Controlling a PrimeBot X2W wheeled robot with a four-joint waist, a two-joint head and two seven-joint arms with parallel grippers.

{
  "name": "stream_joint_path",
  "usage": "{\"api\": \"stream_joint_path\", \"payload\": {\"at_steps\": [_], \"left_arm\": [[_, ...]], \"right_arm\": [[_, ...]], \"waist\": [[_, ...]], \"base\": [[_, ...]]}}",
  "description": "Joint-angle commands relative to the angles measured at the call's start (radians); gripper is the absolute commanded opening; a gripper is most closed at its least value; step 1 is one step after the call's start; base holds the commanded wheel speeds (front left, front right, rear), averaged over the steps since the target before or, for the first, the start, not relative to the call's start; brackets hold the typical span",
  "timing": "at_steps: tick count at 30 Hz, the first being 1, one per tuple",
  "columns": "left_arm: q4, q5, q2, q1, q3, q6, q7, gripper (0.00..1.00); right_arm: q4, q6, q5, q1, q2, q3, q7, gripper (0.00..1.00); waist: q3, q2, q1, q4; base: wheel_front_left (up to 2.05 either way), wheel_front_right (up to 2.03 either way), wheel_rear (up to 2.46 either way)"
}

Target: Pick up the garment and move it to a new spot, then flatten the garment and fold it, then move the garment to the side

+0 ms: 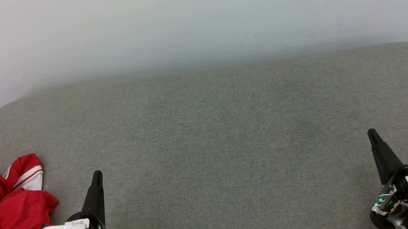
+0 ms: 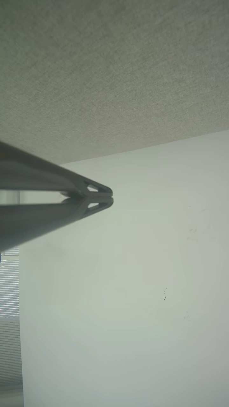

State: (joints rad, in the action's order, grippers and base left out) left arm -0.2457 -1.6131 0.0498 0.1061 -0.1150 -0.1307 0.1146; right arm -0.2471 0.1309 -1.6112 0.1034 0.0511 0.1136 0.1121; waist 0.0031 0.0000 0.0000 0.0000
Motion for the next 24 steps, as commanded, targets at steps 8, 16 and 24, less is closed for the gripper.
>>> {"api": "stream_joint_path", "payload": {"at_steps": [8,16,24], "left_arm": [[0.001,0.0,-0.002,0.006,-0.001,-0.003,0.001,0.0],[-0.001,0.0,0.0,0.0,0.0,0.0,0.0,1.0],[0.008,0.012,-0.001,-0.009,0.041,0.0,-0.029,1.0]], "right_arm": [[0.0,0.0,-0.004,0.013,-0.002,0.0,0.002,0.0],[-0.001,0.0,0.0,0.0,0.0,0.0,0.0,1.0],[0.013,0.0,0.011,-0.022,-0.001,-0.024,-0.029,1.0]], "waist": [[0.0,0.0,0.0,0.0],[0.0,0.0,0.0,0.0],[0.0,0.0,0.0,0.0]], "base": [[0.0,0.0,0.0],[0.0,0.0,0.0],[0.0,0.0,0.0]]}}
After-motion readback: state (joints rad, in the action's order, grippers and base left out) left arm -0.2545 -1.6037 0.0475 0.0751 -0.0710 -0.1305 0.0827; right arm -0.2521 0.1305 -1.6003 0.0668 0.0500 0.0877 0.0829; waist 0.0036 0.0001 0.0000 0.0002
